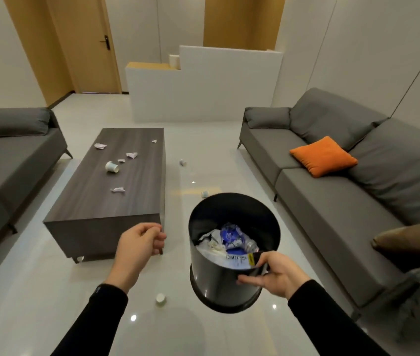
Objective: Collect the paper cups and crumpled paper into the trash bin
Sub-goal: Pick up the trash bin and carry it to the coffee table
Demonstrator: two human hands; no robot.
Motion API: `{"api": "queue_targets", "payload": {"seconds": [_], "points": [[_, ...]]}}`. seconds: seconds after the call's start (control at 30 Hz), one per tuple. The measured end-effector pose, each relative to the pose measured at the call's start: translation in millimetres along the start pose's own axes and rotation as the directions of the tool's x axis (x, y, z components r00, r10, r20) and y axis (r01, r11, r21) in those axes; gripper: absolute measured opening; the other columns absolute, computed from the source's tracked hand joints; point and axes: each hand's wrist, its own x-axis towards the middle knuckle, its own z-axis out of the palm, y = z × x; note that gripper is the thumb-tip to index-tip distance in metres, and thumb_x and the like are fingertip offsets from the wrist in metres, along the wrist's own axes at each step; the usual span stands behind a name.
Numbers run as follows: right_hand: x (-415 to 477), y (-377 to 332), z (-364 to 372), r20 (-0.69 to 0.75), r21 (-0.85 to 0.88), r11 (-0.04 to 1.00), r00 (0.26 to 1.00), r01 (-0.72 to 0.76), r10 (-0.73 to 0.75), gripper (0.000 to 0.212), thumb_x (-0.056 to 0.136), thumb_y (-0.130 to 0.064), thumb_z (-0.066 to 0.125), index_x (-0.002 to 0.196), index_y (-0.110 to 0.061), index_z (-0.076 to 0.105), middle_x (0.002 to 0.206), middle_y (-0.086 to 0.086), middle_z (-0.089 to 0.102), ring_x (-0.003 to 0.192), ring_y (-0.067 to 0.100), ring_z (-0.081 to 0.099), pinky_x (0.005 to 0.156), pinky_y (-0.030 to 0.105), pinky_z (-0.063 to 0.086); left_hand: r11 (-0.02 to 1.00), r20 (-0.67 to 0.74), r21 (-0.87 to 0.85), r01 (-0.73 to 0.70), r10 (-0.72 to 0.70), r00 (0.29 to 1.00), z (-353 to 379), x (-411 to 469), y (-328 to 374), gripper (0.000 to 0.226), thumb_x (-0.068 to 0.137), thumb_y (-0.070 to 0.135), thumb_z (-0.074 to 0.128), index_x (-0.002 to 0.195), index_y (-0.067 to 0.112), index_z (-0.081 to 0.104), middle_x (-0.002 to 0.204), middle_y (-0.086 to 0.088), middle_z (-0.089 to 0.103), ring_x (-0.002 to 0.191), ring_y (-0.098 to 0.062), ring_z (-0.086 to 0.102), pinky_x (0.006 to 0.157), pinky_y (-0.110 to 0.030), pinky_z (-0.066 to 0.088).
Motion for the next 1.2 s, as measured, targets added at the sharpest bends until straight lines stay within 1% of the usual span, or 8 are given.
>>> {"api": "queue_targets", "payload": {"seconds": [0.17,0.33,0.43,0.57,0.7,0.87,1.07,1.2], "points": [[85,-79,17,-0.024,0.006,1.0,0.999,-0.028,0.028,0.048,0.078,0.017,0.024,0.118,-0.003,0.04,0.118,0.028,0.041,0.11,0.067,0.041,0.048,0.052,0.056,0.999,0.044,0.023,-0.022,0.021,0.999,48,110,19,0.016,0.09,0.014,0.051,0.086,0.017,0.067,0.074,-0.003,0.071,0.059,-0.01,0.061,0.055,-0.023,0.049],[177,-157,30,0.009,-0.066,0.996,0.998,-0.057,0.058,0.047,0.079,0.018,0.025,0.116,-0.006,0.039,0.099,0.024,0.042,0.106,0.064,0.046,0.041,0.053,0.051,1.0,-0.011,0.002,0.019,-0.019,1.0,97,195,17,0.017,0.089,0.012,0.051,0.084,0.017,0.067,0.072,-0.003,0.07,0.057,-0.01,0.06,0.055,-0.025,0.049],[223,-210,41,0.03,-0.131,0.989,0.997,-0.072,0.077,0.038,0.078,0.019,0.026,0.1,-0.004,0.047,0.091,0.02,0.043,0.098,0.058,0.05,0.039,0.051,0.054,0.998,-0.098,-0.029,0.05,-0.052,0.994,123,241,23,0.019,0.089,0.009,0.051,0.08,0.016,0.066,0.068,-0.002,0.069,0.055,-0.01,0.059,0.055,-0.025,0.05],[275,-278,56,0.056,-0.194,0.979,0.996,-0.054,0.066,0.036,0.077,0.019,0.028,0.085,-0.008,0.049,0.093,0.015,0.047,0.085,0.044,0.057,0.043,0.053,0.055,0.995,-0.21,-0.076,0.066,-0.08,0.974,150,289,34,0.019,0.09,0.008,0.05,0.08,0.016,0.065,0.071,-0.004,0.068,0.055,-0.01,0.058,0.052,-0.022,0.048],[315,-321,86,0.084,-0.277,0.961,0.995,-0.023,0.048,0.036,0.077,0.019,0.028,0.085,-0.009,0.048,0.092,0.014,0.05,0.081,0.035,0.059,0.065,0.057,0.055,0.992,-0.254,-0.099,0.083,-0.105,0.961,169,331,45,0.019,0.09,0.007,0.05,0.08,0.016,0.064,0.071,-0.005,0.067,0.058,-0.013,0.057,0.055,-0.025,0.047],[374,-355,129,0.068,-0.342,0.937,0.993,-0.068,0.097,0.034,0.077,0.02,0.026,0.085,-0.005,0.048,0.092,0.017,0.05,0.081,0.037,0.06,0.056,0.058,0.056,0.989,-0.289,-0.11,0.103,-0.131,0.948,175,400,48,0.021,0.09,0.005,0.049,0.078,0.015,0.063,0.07,-0.005,0.066,0.058,-0.015,0.055,0.055,-0.025,0.046],[458,-398,195,0.018,-0.329,0.941,0.996,-0.08,0.091,0.034,0.078,0.021,0.022,0.086,-0.004,0.045,0.089,0.019,0.044,0.077,0.042,0.058,0.071,0.058,0.05,0.979,-0.329,-0.156,0.132,-0.177,0.927,144,517,39,0.021,0.09,0.006,0.047,0.078,0.015,0.061,0.072,-0.006,0.065,0.059,-0.013,0.056,0.054,-0.022,0.046],[508,-427,247,-0.021,-0.335,0.938,0.996,-0.09,0.088,0.035,0.078,0.021,0.022,0.086,-0.003,0.046,0.091,0.02,0.048,0.096,0.045,0.055,0.071,0.058,0.05,0.97,-0.3,-0.169,0.175,-0.22,0.928,130,595,40,0.02,0.089,0.008,0.049,0.076,0.016,0.062,0.069,-0.004,0.066,0.057,-0.013,0.057,0.055,-0.024,0.047]]}}
